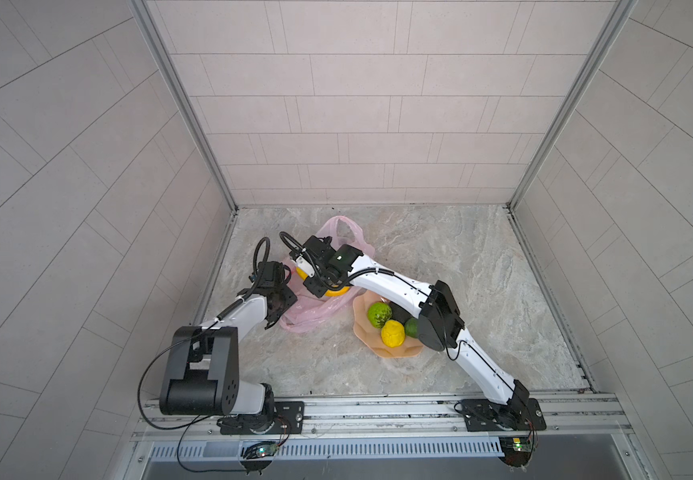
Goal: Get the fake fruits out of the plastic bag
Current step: 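Lift the yellow banana out of the bag and carry it over the bowl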
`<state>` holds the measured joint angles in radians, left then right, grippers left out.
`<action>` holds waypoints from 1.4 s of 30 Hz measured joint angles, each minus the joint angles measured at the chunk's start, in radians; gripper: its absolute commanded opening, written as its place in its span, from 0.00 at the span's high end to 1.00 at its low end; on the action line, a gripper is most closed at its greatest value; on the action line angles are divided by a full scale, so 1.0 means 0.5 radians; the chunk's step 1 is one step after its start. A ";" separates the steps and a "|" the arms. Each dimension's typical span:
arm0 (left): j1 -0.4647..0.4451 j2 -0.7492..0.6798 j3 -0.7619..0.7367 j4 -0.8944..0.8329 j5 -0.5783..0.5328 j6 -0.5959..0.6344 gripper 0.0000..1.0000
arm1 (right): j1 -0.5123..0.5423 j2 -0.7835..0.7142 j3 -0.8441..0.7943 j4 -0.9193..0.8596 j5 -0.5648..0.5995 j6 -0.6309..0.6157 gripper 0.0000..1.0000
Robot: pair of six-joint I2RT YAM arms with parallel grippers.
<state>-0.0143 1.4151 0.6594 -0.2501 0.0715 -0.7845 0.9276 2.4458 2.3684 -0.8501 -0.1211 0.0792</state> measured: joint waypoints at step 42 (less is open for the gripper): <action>0.005 0.000 -0.008 0.020 -0.018 0.029 0.47 | 0.034 -1.769 -1.783 0.317 0.167 0.481 0.85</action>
<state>-0.0120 1.4151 0.6556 -0.2401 0.0624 -0.7700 0.9443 1.5616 1.4769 -0.6914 -0.0376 0.3199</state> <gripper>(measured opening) 0.526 0.258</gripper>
